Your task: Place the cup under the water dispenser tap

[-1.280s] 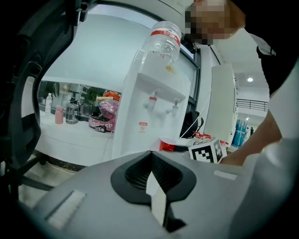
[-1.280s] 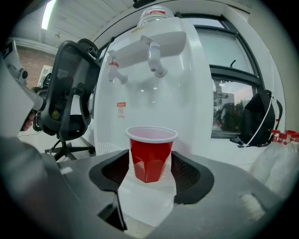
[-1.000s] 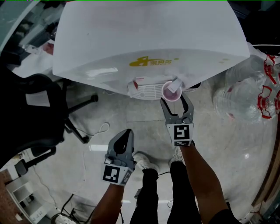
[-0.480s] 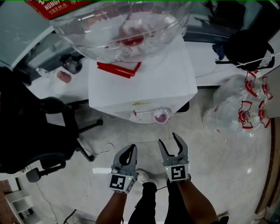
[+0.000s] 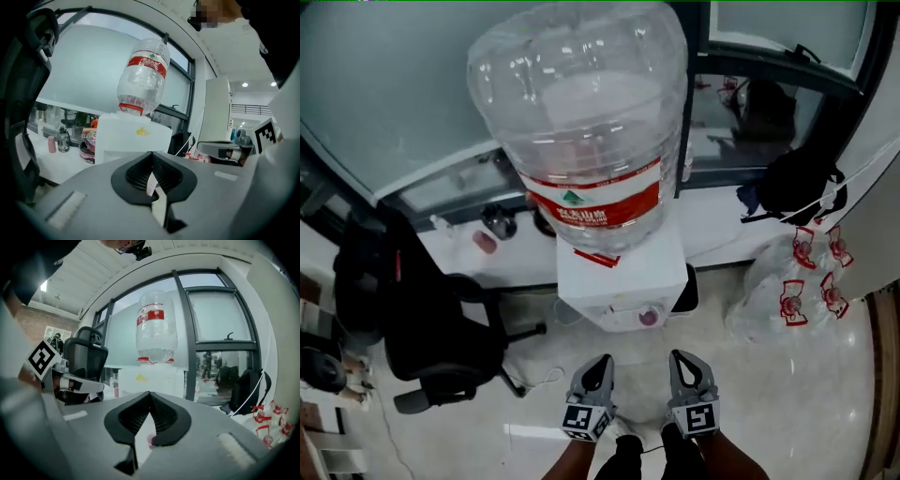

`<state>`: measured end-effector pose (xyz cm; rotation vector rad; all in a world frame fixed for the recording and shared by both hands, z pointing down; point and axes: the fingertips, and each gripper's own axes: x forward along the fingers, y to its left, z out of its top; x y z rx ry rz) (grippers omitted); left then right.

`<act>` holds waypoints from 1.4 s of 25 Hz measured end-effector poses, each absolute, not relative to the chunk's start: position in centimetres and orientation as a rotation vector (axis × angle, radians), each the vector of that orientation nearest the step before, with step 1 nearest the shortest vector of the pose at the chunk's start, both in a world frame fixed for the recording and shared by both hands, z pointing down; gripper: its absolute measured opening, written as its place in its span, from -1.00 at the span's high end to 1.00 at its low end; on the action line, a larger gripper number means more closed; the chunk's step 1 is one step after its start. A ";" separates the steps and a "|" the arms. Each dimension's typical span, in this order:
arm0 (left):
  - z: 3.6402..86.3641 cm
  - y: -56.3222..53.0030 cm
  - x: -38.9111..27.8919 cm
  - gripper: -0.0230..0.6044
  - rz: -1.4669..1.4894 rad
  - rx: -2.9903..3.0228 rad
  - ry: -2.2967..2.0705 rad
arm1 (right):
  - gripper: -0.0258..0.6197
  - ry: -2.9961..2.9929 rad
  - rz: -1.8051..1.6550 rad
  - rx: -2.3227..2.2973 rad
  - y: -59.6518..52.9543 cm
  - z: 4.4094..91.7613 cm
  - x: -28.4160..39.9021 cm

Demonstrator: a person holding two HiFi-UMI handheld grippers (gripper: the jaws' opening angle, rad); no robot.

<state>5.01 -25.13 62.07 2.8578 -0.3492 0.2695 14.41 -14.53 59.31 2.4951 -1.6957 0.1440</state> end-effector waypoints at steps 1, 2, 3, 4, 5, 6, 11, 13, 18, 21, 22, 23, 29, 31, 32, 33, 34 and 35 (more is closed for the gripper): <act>60.7 -25.1 5.1 0.88 0.244 2.857 -0.352 | 0.91 -1.697 0.123 2.484 -14.5 57.8 14.7; 59.4 -25.1 5.1 0.88 0.226 2.855 -0.350 | 0.91 -1.698 0.101 2.475 -14.6 56.2 14.9; 58.1 -24.9 5.2 0.88 0.214 2.854 -0.343 | 0.91 -1.698 0.079 2.473 -14.7 54.6 15.0; 57.0 -24.6 5.2 0.88 0.208 2.860 -0.331 | 0.91 -1.697 0.059 2.480 -14.7 53.1 15.1; 56.0 -24.2 5.2 0.88 0.209 2.877 -0.316 | 0.91 -1.697 0.041 2.491 -14.7 51.7 15.1; 55.2 -23.7 5.2 0.88 0.216 2.905 -0.300 | 0.91 -1.697 0.025 2.501 -14.5 50.4 15.0; 52.7 -22.4 4.9 0.88 0.306 3.005 -0.259 | 0.91 -1.736 -0.009 2.487 -15.2 46.0 14.3; 51.7 -22.2 4.8 0.88 0.324 3.028 -0.271 | 0.91 -1.757 -0.022 2.480 -15.2 44.9 13.9; 48.8 -22.7 4.6 0.88 0.254 3.070 -0.319 | 0.91 -1.807 -0.062 2.429 -14.4 43.2 13.1; 46.6 -23.1 4.6 0.88 0.226 3.068 -0.326 | 0.92 -1.829 -0.113 2.409 -14.8 42.3 13.3; 45.8 -23.1 4.6 0.88 0.224 3.058 -0.320 | 0.92 -1.824 -0.122 2.399 -14.9 41.6 13.4; 45.2 -23.1 4.6 0.88 0.216 3.049 -0.314 | 0.92 -1.820 -0.134 2.394 -15.0 41.0 13.6; 43.1 -23.0 4.9 0.88 0.131 3.051 -0.301 | 0.92 -1.824 -0.163 2.364 -15.3 39.4 13.7; 42.9 -22.8 5.1 0.88 0.135 3.052 -0.288 | 0.92 -1.824 -0.162 2.361 -15.4 39.4 13.7; 42.7 -22.8 5.2 0.88 0.128 3.055 -0.283 | 0.92 -1.824 -0.164 2.362 -15.4 39.4 13.8; 42.6 -22.7 5.3 0.88 0.125 3.054 -0.274 | 0.92 -1.823 -0.166 2.364 -15.4 39.4 13.8; 42.5 -22.6 5.5 0.88 0.124 3.052 -0.265 | 0.92 -1.821 -0.169 2.365 -15.4 39.4 14.0; 42.4 -22.6 5.6 0.88 0.120 3.053 -0.261 | 0.92 -1.818 -0.169 2.365 -15.4 39.4 14.1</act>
